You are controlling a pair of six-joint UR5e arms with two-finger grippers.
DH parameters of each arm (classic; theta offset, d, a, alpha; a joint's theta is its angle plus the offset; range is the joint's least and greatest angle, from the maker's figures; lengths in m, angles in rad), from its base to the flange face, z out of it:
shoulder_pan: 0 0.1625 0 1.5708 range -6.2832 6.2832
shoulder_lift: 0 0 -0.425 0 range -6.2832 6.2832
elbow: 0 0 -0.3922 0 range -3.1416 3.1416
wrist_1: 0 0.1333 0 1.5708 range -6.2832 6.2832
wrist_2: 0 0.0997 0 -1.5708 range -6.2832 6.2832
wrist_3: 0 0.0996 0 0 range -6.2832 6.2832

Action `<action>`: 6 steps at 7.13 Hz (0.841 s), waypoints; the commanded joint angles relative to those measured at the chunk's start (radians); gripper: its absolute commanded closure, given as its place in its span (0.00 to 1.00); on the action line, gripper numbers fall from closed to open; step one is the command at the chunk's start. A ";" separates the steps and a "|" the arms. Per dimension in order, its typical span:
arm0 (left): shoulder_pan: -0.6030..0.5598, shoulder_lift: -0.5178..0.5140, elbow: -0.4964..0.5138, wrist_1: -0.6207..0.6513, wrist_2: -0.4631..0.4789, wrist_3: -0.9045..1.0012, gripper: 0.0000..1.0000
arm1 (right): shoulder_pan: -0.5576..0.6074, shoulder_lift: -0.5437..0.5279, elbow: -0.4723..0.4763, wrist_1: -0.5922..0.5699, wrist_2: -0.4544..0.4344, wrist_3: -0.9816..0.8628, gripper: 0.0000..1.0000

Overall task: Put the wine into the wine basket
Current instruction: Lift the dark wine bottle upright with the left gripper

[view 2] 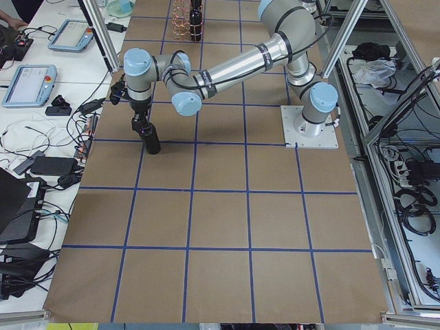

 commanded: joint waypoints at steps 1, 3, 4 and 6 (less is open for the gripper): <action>0.000 -0.002 0.009 0.002 -0.001 0.001 0.27 | 0.000 0.000 0.001 0.000 0.000 0.001 0.00; 0.000 -0.004 0.008 0.002 -0.015 -0.008 0.55 | 0.000 0.000 0.000 0.000 0.000 -0.001 0.00; -0.001 -0.007 0.008 0.003 -0.015 -0.008 0.55 | 0.000 0.000 0.000 0.000 0.000 -0.001 0.00; -0.003 -0.007 0.005 0.002 -0.027 -0.010 0.72 | 0.002 0.000 0.001 0.001 0.000 -0.002 0.00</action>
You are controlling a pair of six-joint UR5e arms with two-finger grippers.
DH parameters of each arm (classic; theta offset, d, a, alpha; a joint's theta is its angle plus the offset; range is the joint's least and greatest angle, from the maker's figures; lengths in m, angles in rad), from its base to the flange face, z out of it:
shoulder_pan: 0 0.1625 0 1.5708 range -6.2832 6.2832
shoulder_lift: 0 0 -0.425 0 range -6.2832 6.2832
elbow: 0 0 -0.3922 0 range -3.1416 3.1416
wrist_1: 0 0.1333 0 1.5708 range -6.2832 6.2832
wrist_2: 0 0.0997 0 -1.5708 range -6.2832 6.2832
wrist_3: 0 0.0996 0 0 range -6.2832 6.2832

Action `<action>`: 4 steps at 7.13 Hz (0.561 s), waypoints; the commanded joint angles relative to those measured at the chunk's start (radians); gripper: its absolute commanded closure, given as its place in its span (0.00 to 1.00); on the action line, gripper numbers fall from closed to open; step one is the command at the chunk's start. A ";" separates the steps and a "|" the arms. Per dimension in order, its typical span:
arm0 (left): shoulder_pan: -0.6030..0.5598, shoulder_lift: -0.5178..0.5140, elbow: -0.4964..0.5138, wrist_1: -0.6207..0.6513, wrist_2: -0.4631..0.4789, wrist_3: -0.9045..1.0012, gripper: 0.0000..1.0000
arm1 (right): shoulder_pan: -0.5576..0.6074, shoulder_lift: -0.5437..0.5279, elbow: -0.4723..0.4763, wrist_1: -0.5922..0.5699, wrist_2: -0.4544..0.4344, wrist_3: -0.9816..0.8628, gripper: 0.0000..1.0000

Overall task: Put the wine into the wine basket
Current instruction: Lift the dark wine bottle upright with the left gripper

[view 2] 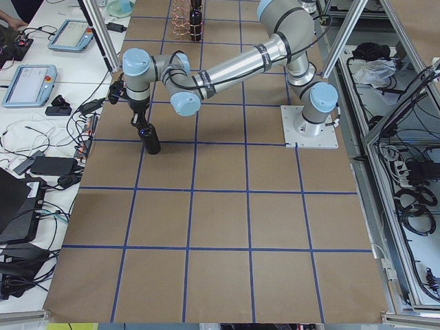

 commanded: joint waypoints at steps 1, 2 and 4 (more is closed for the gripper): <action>-0.004 0.000 -0.005 0.000 -0.029 -0.003 1.00 | 0.001 0.000 0.001 0.000 0.000 0.000 0.00; -0.006 0.005 -0.007 -0.002 -0.028 -0.004 1.00 | 0.001 0.000 0.001 0.001 0.000 0.000 0.00; -0.047 0.038 -0.011 -0.025 -0.017 -0.050 1.00 | 0.000 0.000 0.001 0.000 0.000 -0.001 0.00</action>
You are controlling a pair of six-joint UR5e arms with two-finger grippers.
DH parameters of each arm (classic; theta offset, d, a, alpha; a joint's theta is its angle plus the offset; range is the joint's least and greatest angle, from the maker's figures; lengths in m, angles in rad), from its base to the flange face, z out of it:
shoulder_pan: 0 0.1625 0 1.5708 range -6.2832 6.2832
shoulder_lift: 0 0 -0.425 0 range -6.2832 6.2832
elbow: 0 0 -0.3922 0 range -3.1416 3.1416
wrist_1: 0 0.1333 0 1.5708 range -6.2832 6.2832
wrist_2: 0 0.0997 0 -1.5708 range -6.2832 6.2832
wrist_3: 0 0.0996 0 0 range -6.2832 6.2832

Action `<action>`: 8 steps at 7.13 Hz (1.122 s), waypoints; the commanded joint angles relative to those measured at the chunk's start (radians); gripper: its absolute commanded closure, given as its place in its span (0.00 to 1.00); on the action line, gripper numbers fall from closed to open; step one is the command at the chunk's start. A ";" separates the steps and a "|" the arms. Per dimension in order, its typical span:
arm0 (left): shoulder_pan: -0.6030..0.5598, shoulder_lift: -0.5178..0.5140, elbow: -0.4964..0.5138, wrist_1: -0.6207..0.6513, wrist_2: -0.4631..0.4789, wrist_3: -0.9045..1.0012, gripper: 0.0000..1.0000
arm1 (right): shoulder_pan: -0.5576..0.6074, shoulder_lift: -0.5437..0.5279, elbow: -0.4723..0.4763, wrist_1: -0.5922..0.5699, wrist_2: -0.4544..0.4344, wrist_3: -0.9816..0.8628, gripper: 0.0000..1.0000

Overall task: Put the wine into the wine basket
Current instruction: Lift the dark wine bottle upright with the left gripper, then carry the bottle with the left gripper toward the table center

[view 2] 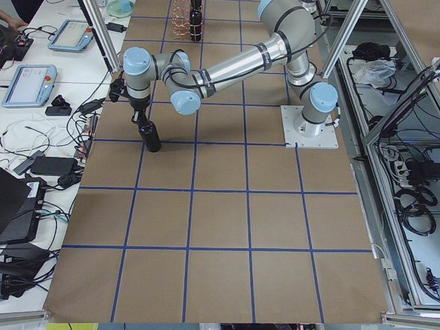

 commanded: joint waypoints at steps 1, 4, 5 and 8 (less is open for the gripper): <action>-0.083 0.059 -0.013 -0.013 0.045 -0.063 1.00 | 0.000 0.000 0.000 -0.002 0.001 -0.001 0.00; -0.214 0.146 -0.091 -0.013 0.059 -0.361 1.00 | 0.000 -0.002 0.000 0.000 -0.001 -0.001 0.00; -0.272 0.177 -0.121 0.002 0.063 -0.428 1.00 | 0.000 0.000 0.000 -0.002 0.001 -0.001 0.00; -0.446 0.258 -0.261 0.107 0.066 -0.669 1.00 | -0.001 0.000 0.000 0.000 0.001 -0.001 0.00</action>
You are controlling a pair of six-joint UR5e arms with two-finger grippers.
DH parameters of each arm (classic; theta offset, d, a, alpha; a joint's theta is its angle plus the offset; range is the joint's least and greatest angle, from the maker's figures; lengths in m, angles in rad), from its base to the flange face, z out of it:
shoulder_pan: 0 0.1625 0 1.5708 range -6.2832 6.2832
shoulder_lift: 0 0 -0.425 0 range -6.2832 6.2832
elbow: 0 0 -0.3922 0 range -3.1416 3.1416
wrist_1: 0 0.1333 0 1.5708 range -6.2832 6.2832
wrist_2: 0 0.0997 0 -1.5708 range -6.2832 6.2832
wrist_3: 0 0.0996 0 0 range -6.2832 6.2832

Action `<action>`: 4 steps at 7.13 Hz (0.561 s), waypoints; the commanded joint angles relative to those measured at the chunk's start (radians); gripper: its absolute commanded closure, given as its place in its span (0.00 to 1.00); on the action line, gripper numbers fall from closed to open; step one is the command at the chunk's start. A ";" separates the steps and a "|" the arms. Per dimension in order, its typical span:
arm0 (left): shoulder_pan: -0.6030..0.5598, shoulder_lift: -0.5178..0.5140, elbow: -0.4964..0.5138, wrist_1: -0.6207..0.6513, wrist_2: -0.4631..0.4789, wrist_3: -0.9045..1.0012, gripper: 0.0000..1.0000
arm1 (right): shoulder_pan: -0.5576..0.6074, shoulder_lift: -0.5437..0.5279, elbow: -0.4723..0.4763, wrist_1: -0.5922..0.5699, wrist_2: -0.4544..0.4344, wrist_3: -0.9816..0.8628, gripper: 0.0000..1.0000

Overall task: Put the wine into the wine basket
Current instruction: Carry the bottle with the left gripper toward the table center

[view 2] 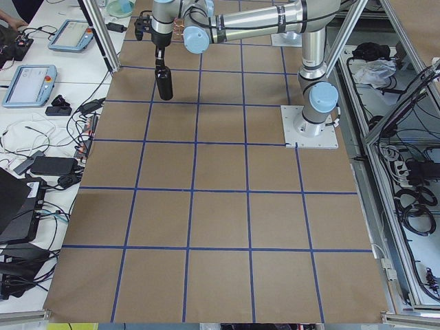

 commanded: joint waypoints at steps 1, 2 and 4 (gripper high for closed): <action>-0.111 0.058 -0.118 0.073 0.003 -0.167 1.00 | -0.001 0.000 0.000 -0.001 0.000 0.000 0.00; -0.156 0.080 -0.171 0.088 0.008 -0.198 1.00 | -0.001 0.000 0.000 -0.001 0.000 0.000 0.00; -0.255 0.089 -0.226 0.089 0.042 -0.288 1.00 | -0.001 0.000 0.000 0.000 0.000 0.000 0.00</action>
